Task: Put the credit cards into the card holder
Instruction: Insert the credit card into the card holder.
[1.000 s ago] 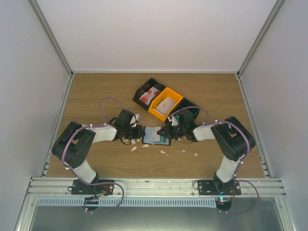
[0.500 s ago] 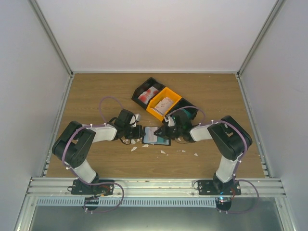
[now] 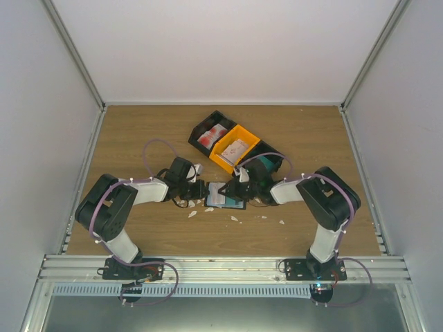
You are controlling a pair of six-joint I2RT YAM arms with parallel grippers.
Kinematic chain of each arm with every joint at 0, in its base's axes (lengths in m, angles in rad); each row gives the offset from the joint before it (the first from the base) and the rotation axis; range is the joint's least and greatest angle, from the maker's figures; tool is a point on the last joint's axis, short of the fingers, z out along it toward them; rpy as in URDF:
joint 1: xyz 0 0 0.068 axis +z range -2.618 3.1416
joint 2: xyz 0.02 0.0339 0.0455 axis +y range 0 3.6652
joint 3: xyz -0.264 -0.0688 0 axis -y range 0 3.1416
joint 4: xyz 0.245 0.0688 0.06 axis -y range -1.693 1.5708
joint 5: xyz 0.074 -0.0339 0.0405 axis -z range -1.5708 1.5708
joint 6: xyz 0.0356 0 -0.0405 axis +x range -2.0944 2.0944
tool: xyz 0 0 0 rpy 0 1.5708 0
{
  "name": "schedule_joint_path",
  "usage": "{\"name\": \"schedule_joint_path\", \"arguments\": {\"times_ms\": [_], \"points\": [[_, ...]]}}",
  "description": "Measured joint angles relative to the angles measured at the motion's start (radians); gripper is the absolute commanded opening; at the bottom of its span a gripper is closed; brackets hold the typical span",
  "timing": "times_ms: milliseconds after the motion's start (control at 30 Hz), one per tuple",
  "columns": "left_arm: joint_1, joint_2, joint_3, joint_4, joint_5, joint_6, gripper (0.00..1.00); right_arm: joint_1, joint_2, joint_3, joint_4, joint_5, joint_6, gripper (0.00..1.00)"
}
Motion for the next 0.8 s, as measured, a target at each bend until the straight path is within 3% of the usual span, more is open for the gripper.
{"name": "schedule_joint_path", "arguments": {"times_ms": [100, 233, 533, 800], "points": [[0.0, 0.0, 0.0, 0.0, 0.003, 0.004, 0.08, 0.008, -0.025, -0.003, -0.036, 0.019, 0.011, 0.45], [0.0, 0.0, 0.0, 0.0, 0.012, 0.007, 0.09, 0.016, -0.1, -0.006, -0.132, 0.069, 0.001, 0.52], [0.0, 0.0, 0.0, -0.002, 0.045, 0.007, 0.16, 0.035, -0.167, 0.023, -0.308, 0.185, -0.064, 0.45], [0.0, -0.065, -0.011, -0.002, 0.053, 0.012, 0.38, 0.091, -0.171, 0.101, -0.448, 0.316, -0.152, 0.48]]}}
